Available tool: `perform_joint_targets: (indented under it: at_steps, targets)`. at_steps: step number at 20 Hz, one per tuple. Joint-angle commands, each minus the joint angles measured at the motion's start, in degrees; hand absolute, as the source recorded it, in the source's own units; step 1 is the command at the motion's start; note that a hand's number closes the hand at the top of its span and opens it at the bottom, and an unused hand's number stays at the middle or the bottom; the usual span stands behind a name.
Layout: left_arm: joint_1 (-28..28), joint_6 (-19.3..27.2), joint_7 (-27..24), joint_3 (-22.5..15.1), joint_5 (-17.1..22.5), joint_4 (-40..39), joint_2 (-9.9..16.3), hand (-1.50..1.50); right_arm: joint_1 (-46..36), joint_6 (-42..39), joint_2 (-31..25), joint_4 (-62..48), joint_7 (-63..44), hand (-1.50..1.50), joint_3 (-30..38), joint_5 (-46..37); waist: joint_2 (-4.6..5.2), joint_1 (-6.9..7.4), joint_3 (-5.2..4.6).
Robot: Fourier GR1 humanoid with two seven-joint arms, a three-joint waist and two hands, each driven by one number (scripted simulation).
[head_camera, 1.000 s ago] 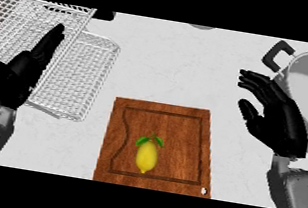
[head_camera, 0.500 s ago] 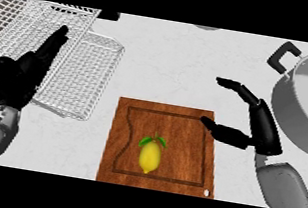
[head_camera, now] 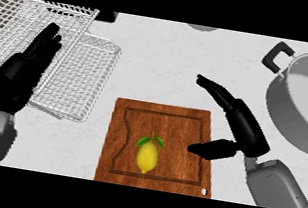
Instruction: Pick the lemon from the cutting board and place it in the pot
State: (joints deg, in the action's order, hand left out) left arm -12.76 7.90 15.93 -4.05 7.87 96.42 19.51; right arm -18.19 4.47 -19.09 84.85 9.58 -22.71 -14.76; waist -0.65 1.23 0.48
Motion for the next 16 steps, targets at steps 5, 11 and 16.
perform_joint_targets:
  at_steps: [5, 11, 16]
  targets:
    - [1.5, 5.4, 0.2, 3.4, 1.0, 1.9, -2.5, 0.00, -8.7, -15.6, -2.7, 3.4, -21.4, -1.50, -11.9, -6.7, 0.50, 0.00, -0.79]
    - [1.5, 6.3, 0.0, 3.3, 0.1, 0.9, -2.7, 0.00, -13.9, -24.6, 4.3, 5.4, -38.2, -1.50, -18.2, -7.3, 0.55, -0.64, -0.74]
    - [1.8, 4.9, 0.0, 4.6, 1.6, 1.3, -1.9, 0.00, -14.8, -26.6, 10.1, 3.4, -45.3, -1.50, -19.3, -7.4, 0.69, -0.83, -0.59]
